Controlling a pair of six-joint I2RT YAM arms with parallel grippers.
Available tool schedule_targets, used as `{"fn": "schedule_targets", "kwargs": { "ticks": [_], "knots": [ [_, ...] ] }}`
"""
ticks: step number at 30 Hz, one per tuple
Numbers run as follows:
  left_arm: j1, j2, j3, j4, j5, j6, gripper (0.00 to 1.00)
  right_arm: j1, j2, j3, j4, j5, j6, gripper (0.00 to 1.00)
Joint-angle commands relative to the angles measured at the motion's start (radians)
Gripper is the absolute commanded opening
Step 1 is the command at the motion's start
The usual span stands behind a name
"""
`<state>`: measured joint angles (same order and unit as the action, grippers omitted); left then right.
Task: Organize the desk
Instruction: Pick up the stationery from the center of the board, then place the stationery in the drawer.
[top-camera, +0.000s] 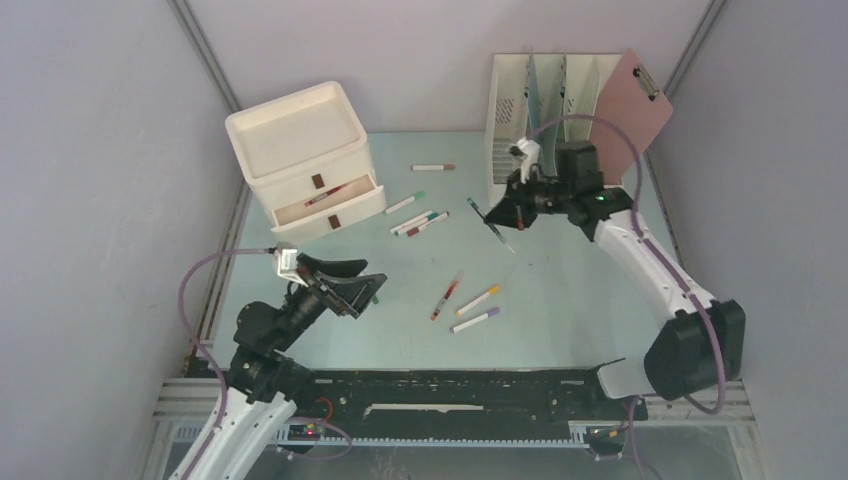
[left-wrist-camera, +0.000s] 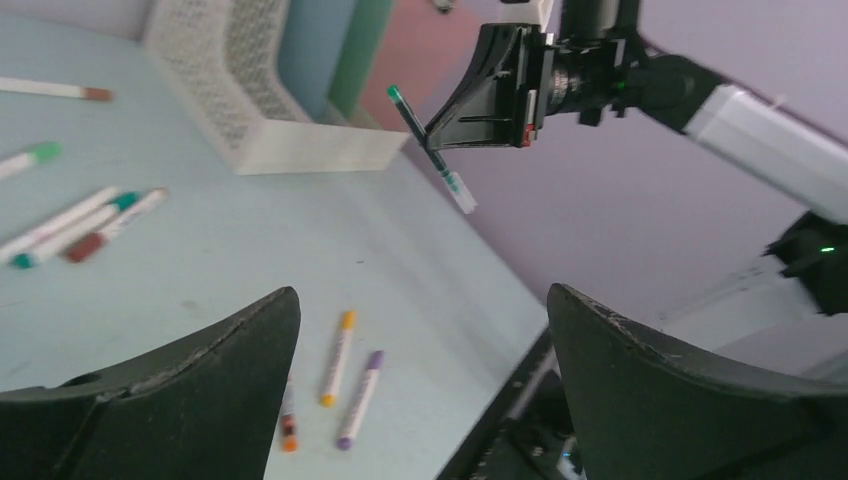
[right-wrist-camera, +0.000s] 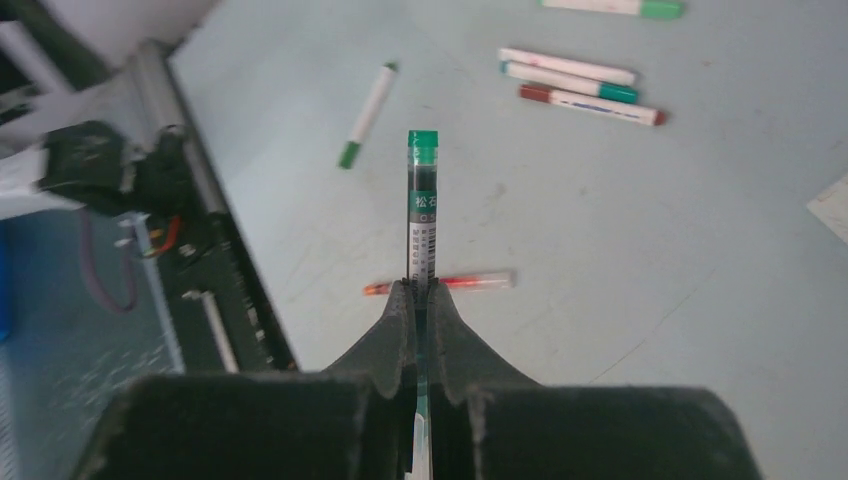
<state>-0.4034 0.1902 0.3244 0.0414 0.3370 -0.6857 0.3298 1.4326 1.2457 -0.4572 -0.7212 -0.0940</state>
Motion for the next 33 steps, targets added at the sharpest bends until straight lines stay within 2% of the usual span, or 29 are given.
{"fn": "schedule_targets", "kwargs": {
  "ticks": [1,4,6,11,15,19,23,33],
  "knots": [
    [-0.157,0.074,-0.033,0.386,-0.116,-0.146,1.0,-0.094,-0.1,-0.086,0.028,-0.459,-0.035,0.0],
    [-0.3,0.21,-0.021,0.55,-0.256,-0.085,1.0,-0.124,-0.153,-0.11,0.064,-0.577,-0.05,0.0],
    [-0.359,0.322,-0.001,0.672,-0.318,-0.046,1.0,-0.134,-0.184,-0.111,0.065,-0.613,-0.051,0.0],
    [-0.394,0.62,0.084,0.949,-0.36,-0.029,1.0,-0.138,-0.237,-0.167,0.208,-0.686,0.065,0.0],
    [-0.435,0.776,0.146,1.102,-0.369,-0.026,1.0,-0.134,-0.245,-0.193,0.281,-0.708,0.127,0.0],
    [-0.474,0.86,0.181,1.163,-0.416,0.001,0.99,-0.113,-0.246,-0.192,0.283,-0.717,0.128,0.0],
    [-0.493,0.93,0.214,1.2,-0.419,-0.011,0.91,-0.091,-0.247,-0.193,0.275,-0.704,0.114,0.0],
    [-0.549,1.05,0.271,1.229,-0.428,-0.029,0.78,-0.08,-0.246,-0.192,0.274,-0.706,0.111,0.0]
  ]
}}
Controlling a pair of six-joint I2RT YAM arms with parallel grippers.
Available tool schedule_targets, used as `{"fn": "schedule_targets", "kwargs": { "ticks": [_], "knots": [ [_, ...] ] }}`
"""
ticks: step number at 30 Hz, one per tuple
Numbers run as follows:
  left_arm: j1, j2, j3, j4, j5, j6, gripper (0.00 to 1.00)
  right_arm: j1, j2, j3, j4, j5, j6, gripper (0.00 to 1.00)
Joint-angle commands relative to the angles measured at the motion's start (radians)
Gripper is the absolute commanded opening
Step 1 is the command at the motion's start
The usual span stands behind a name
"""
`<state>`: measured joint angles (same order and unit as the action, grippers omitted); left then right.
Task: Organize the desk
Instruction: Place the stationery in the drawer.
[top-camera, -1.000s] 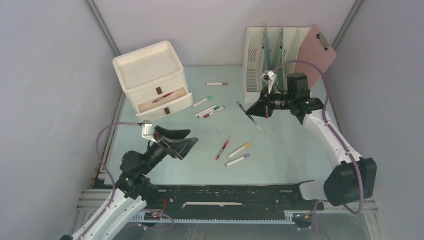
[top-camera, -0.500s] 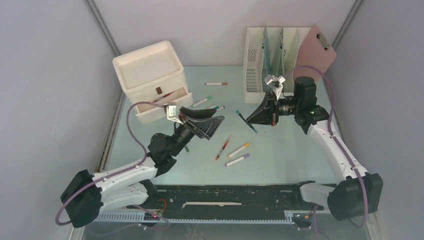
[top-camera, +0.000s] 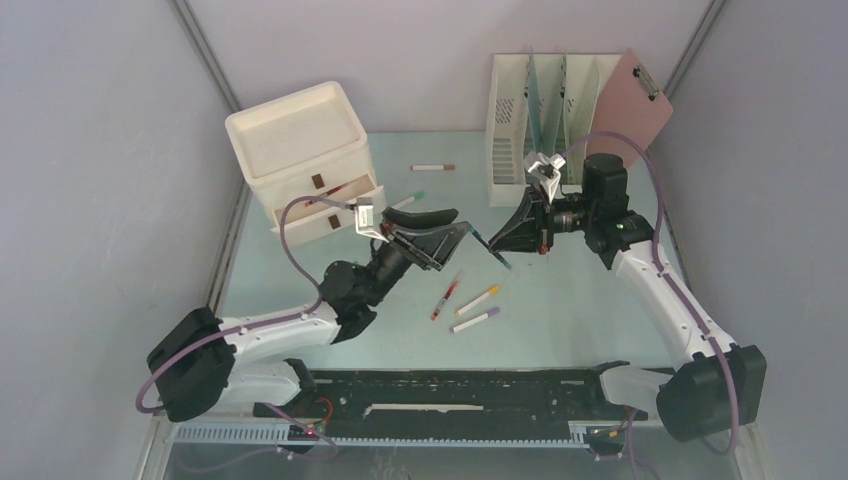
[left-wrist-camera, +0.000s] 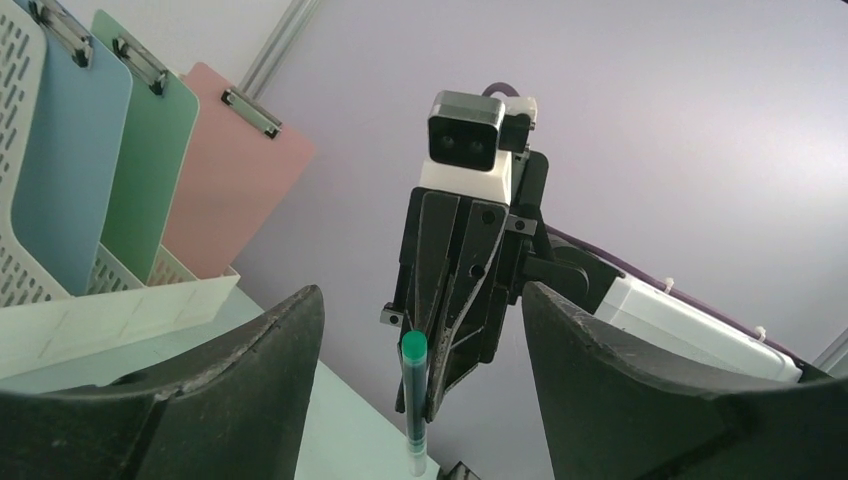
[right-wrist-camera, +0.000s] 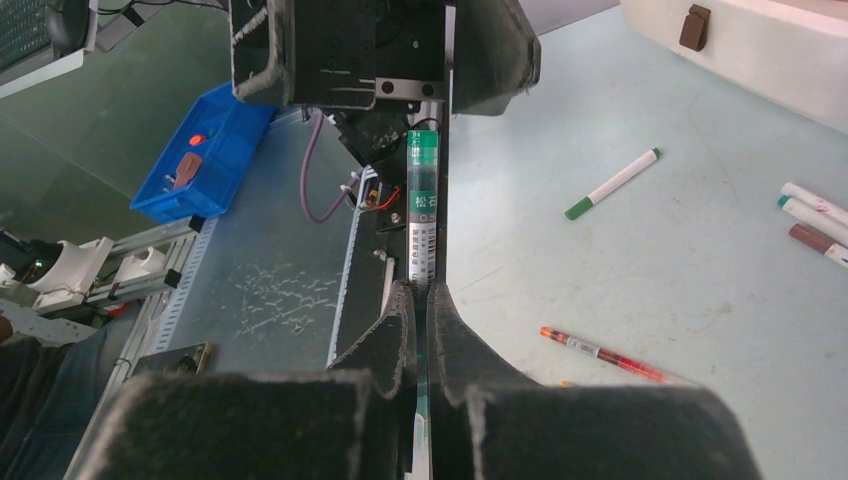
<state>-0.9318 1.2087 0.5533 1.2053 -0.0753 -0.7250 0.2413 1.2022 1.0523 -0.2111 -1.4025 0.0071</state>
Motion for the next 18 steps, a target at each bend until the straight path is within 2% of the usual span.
{"fn": "schedule_targets", "kwargs": {
  "ticks": [1,8,11,18],
  "knots": [
    [-0.027,0.042,0.046,0.071,-0.014,0.005,0.75,0.01,-0.015,0.001,0.027,-0.025,0.01,0.0],
    [-0.051,0.105,0.059,0.093,-0.004,-0.022,0.6,0.01,-0.007,0.0,0.026,-0.023,0.007,0.0],
    [-0.055,0.122,0.063,0.099,0.0,-0.029,0.49,0.01,-0.005,0.001,0.024,-0.023,0.007,0.0],
    [-0.059,0.146,0.074,0.1,0.011,-0.034,0.36,0.012,0.0,0.001,0.023,-0.026,0.004,0.0]
  ]
}}
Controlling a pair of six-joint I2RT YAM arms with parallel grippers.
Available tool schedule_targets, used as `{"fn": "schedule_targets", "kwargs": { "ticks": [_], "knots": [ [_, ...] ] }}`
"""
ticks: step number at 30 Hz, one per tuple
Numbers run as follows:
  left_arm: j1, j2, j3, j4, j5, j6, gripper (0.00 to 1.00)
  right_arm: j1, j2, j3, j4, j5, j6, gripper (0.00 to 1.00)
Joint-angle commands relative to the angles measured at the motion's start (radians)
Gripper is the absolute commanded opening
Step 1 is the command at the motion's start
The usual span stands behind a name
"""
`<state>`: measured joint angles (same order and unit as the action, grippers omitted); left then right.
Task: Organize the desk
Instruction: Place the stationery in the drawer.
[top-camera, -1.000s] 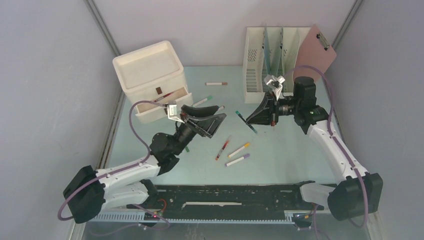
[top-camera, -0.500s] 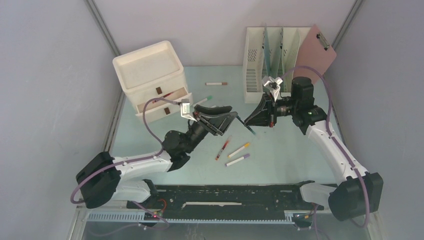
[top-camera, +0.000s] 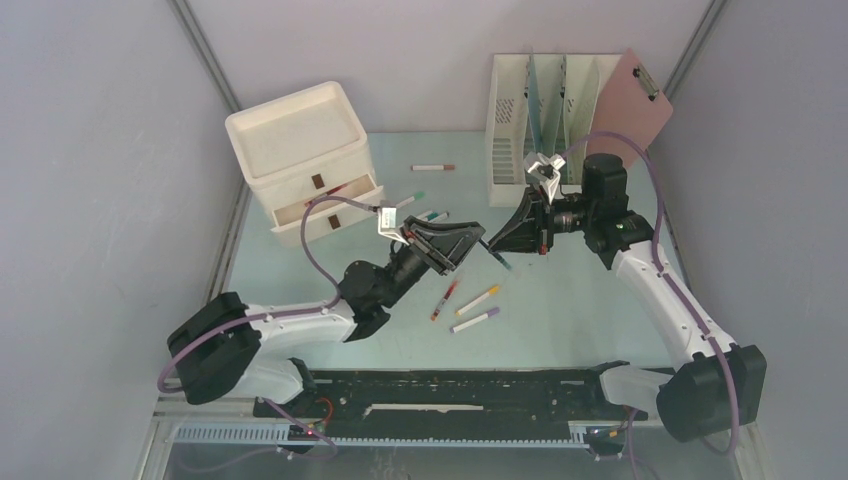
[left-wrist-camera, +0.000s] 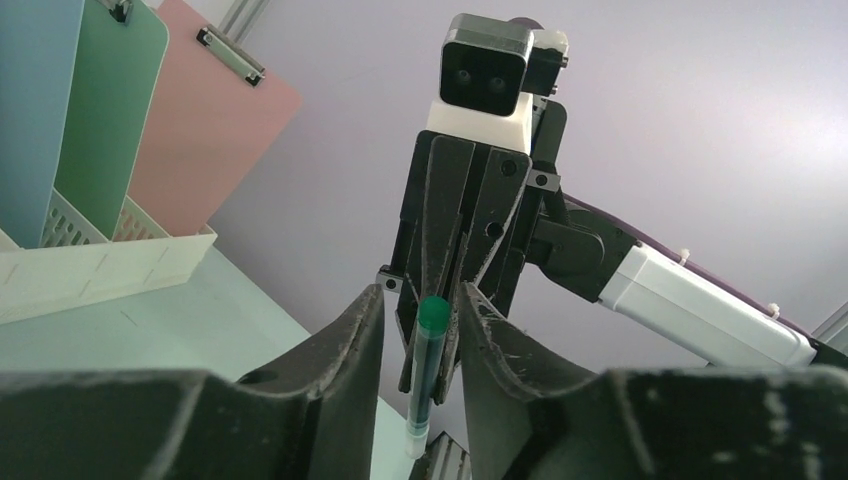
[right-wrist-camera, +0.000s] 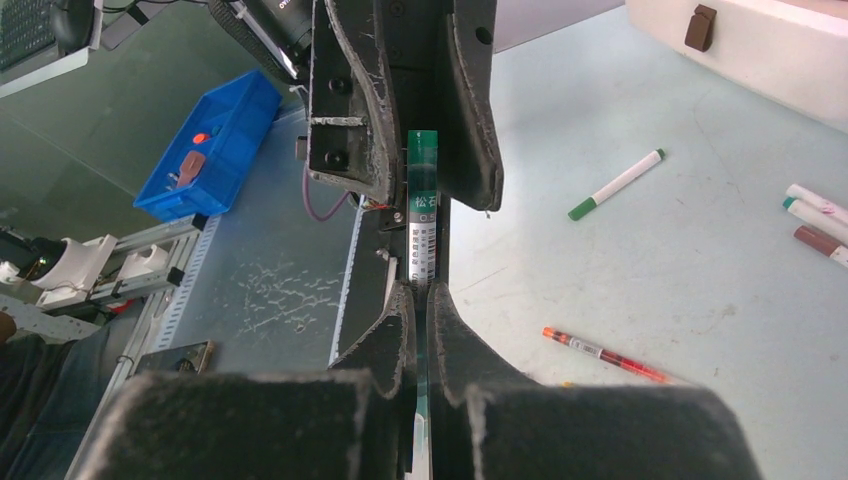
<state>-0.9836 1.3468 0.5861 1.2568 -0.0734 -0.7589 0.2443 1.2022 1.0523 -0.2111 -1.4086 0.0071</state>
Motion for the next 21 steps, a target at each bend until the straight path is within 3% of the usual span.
{"fn": "schedule_targets", "kwargs": {
  "ticks": [1,6,8,9,10,12,14,17,21],
  "knots": [
    [-0.007,0.012,0.043,0.048,0.01,0.0,0.34,0.009,0.0,0.001,0.022,-0.02,0.004,0.0],
    [-0.008,0.019,0.047,0.048,0.028,0.008,0.01,0.01,0.002,0.001,0.02,-0.018,0.0,0.0],
    [-0.007,0.003,0.035,0.049,0.011,0.02,0.0,0.01,0.0,0.0,0.012,-0.002,-0.005,0.0],
    [-0.007,-0.01,0.024,0.046,0.0,0.03,0.0,0.009,-0.002,0.0,0.006,0.002,-0.006,0.08],
    [-0.003,-0.027,0.006,0.041,-0.007,0.044,0.0,0.009,-0.006,0.001,-0.005,0.005,-0.032,0.28],
    [0.017,-0.071,-0.024,0.007,-0.014,0.048,0.0,0.009,-0.016,0.001,-0.024,0.019,-0.059,0.54],
    [0.055,-0.126,-0.054,-0.049,0.003,0.029,0.0,0.01,-0.029,0.002,-0.047,0.041,-0.094,0.72],
    [0.153,-0.227,-0.097,-0.189,0.041,0.018,0.0,0.009,-0.046,0.001,-0.071,0.07,-0.132,0.82],
    [0.251,-0.429,-0.115,-0.539,-0.02,0.132,0.0,-0.001,-0.057,0.003,-0.096,0.094,-0.165,0.84]
  ]
}}
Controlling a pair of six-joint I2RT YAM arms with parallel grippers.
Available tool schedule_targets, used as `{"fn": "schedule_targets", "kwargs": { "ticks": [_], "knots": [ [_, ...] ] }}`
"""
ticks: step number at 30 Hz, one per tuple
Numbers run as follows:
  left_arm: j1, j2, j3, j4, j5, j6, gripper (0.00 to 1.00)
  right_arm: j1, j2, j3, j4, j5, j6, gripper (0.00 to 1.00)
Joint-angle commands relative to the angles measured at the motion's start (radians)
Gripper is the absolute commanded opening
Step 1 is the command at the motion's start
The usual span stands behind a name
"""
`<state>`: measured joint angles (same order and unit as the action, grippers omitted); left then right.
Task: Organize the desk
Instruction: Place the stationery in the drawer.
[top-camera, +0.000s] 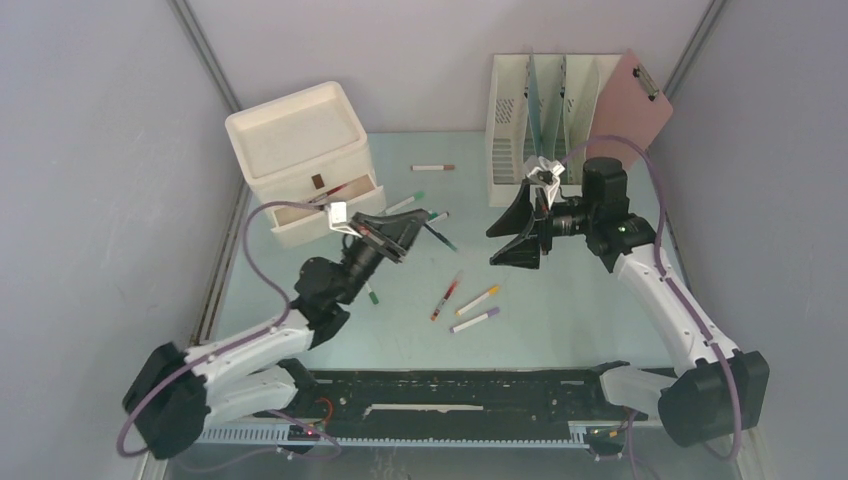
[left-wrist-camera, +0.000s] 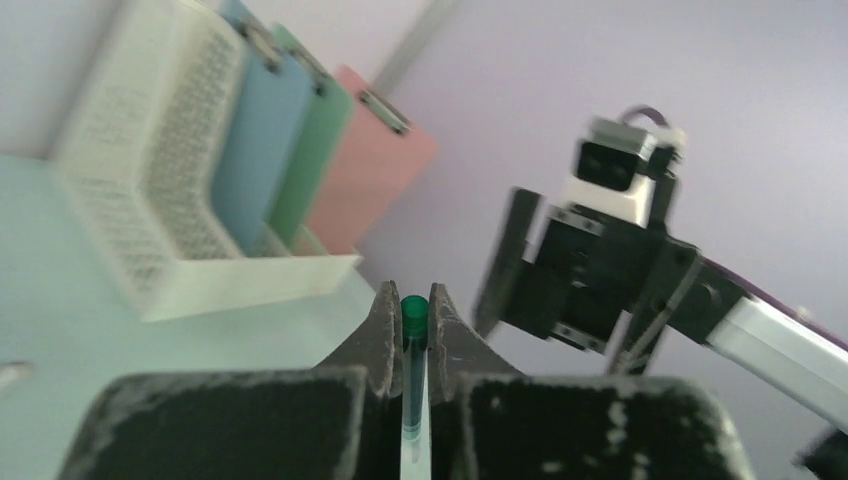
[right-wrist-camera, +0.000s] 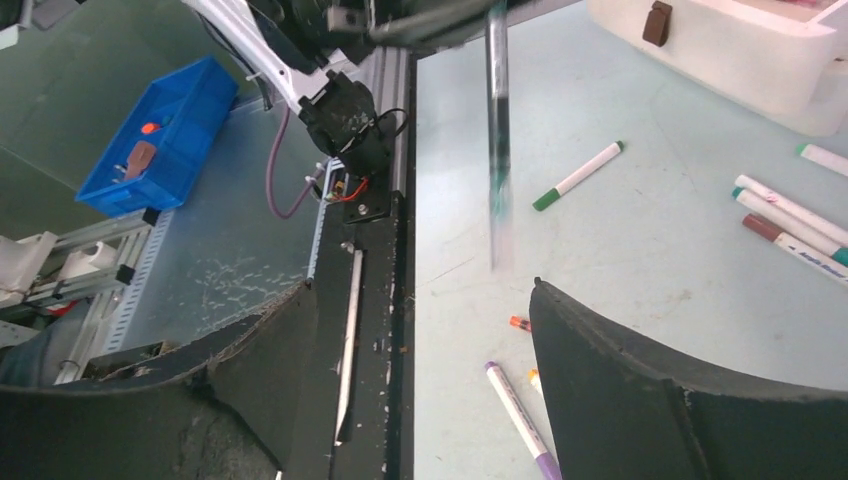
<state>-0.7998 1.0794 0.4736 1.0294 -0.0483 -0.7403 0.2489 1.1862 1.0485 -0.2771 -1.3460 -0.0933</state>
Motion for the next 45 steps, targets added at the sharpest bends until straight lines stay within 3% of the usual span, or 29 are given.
{"fn": "schedule_targets", "kwargs": {
  "ticks": [1,6,14,20,28,45],
  "knots": [
    [0.079,-0.209,0.005,-0.414,-0.095,0.166,0.0,-0.006,-0.042,0.006,-0.032,0.036,-0.068,0.84],
    [0.091,-0.363,0.062,-0.777,-0.419,0.473,0.0,-0.008,-0.042,0.005,-0.043,0.052,-0.088,0.85],
    [0.104,-0.396,0.097,-0.809,-0.653,0.75,0.0,-0.008,-0.041,0.007,-0.047,0.057,-0.093,0.86],
    [0.137,-0.334,0.126,-0.706,-0.633,0.958,0.0,-0.01,-0.039,0.006,-0.05,0.059,-0.095,0.87],
    [0.215,-0.192,0.28,-0.755,-0.568,1.129,0.0,-0.011,-0.046,0.006,-0.052,0.058,-0.099,0.87],
    [0.352,0.023,0.444,-0.803,-0.441,1.236,0.0,-0.007,-0.046,0.006,-0.057,0.056,-0.109,0.87]
  ]
}}
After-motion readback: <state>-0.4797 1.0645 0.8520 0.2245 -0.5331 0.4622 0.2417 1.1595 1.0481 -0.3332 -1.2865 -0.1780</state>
